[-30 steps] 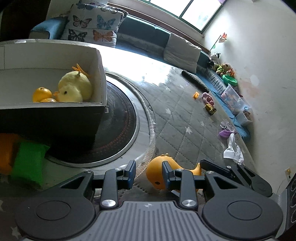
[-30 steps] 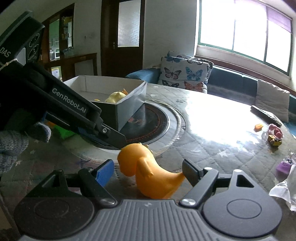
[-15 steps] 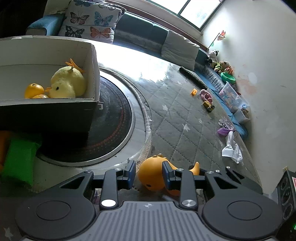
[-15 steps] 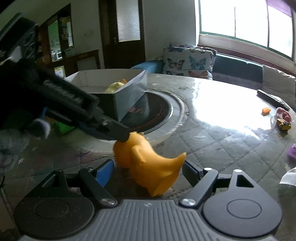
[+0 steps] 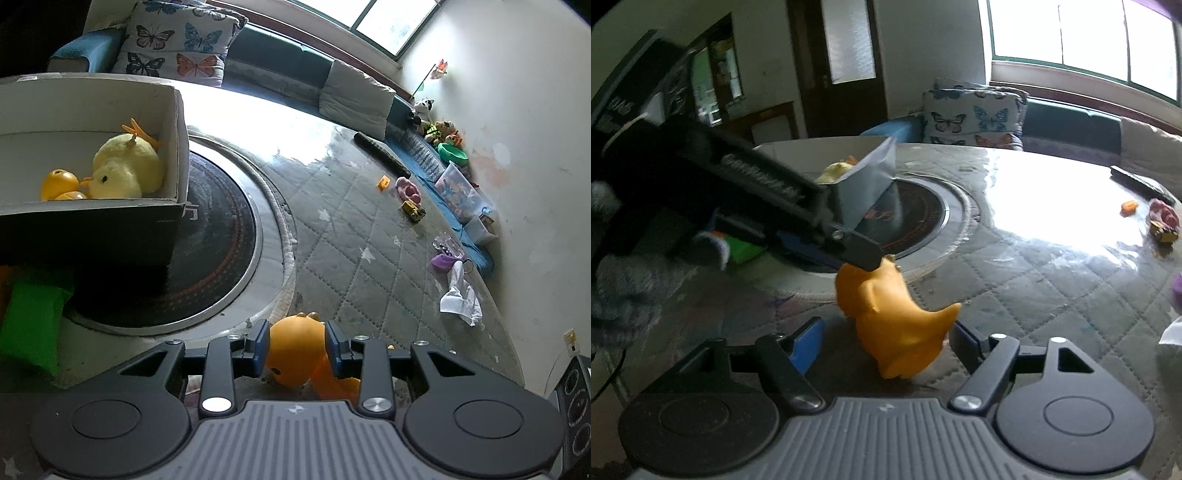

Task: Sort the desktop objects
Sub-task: 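Close the left gripper around the orange dinosaur toy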

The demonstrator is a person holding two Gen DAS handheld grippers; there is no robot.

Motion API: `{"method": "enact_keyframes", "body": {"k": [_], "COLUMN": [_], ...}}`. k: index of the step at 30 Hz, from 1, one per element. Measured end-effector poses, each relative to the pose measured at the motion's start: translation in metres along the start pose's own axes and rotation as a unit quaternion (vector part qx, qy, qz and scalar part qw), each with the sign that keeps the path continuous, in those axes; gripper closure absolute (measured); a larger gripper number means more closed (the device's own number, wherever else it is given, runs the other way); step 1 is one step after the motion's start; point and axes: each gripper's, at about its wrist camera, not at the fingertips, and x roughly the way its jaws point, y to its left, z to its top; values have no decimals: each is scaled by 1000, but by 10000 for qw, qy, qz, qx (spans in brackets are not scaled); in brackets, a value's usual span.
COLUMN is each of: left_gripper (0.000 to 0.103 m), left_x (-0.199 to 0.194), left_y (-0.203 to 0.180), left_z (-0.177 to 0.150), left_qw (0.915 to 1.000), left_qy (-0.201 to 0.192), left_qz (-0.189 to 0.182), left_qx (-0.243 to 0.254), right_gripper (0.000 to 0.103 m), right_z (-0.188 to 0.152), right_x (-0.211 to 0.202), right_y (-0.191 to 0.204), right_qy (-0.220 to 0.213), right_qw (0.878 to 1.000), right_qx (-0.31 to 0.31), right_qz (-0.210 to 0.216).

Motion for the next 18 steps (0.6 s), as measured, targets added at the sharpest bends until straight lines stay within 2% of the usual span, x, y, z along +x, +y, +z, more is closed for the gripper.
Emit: {"method": "enact_keyframes", "body": {"k": [4, 9, 12, 18], "left_gripper": [64, 63, 63, 64], "left_x": [3, 7, 7, 8], "left_y": [2, 6, 5, 4], "left_z": [1, 4, 4, 6], "left_qw": [9999, 9996, 9998, 9997], "left_qy": [29, 53, 62, 92], "left_qz": [-13, -38, -38, -34], "left_qx": [-110, -274, -203, -216], "right_gripper": [40, 44, 43, 38], "right_z": [1, 0, -3, 0], "right_x": [5, 4, 2, -4], "right_y": [-4, 0, 5, 3], "right_qy": [68, 161, 203, 97], "right_qw": [10000, 9997, 9995, 9999], "right_qx": [24, -1, -87, -87], "right_qz": [43, 182, 212, -31]}}
